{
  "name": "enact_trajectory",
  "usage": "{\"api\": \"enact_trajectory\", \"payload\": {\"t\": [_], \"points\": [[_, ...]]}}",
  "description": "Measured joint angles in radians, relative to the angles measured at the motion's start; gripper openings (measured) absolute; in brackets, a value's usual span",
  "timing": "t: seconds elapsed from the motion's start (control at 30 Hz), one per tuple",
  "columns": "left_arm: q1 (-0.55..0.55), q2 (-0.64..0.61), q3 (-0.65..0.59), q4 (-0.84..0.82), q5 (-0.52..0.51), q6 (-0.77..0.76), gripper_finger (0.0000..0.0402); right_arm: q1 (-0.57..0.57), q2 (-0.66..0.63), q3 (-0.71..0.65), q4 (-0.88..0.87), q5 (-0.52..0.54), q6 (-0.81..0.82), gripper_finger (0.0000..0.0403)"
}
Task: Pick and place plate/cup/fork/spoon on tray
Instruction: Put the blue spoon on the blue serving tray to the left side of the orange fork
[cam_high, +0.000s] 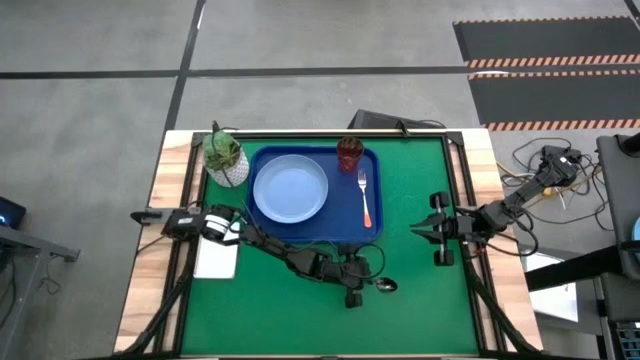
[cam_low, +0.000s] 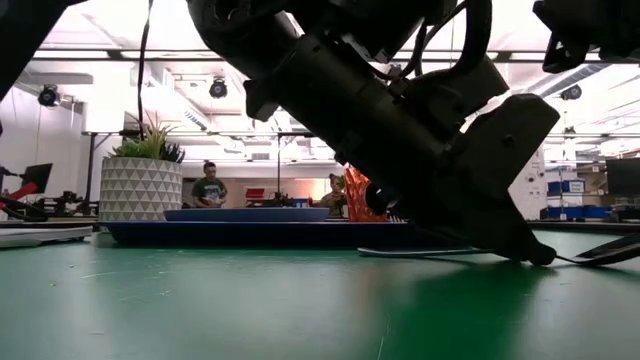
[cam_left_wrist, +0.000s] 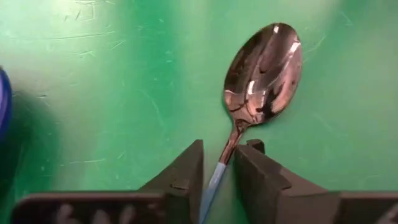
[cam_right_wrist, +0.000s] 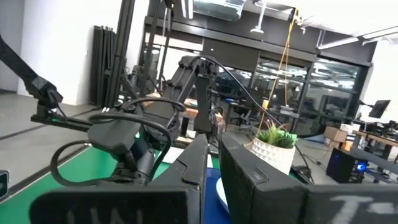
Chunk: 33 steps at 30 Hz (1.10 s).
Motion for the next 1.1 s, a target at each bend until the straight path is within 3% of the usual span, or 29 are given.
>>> {"api": "enact_trajectory", "payload": {"t": [0.17,0.67,0.83,1.1], "points": [[0.001,0.000,0.006,-0.010,-0.007,-0.005,0.0009,0.000,0.000,0.000,-0.002,0.001,0.000,0.0031],[-0.003,-0.058,0.024,-0.050,-0.045,-0.058,0.0005,0.000,-0.009,0.000,0.000,0.001,-0.006,0.0031],[-0.003,-0.109,0.020,-0.140,-0.135,-0.104,0.0003,0.000,-0.028,0.001,-0.004,0.003,-0.011,0.0031],[0.011,-0.207,0.020,-0.144,-0.289,-0.153,0.0003,0.001,-0.066,0.001,-0.004,0.003,-0.018,0.0031]]}}
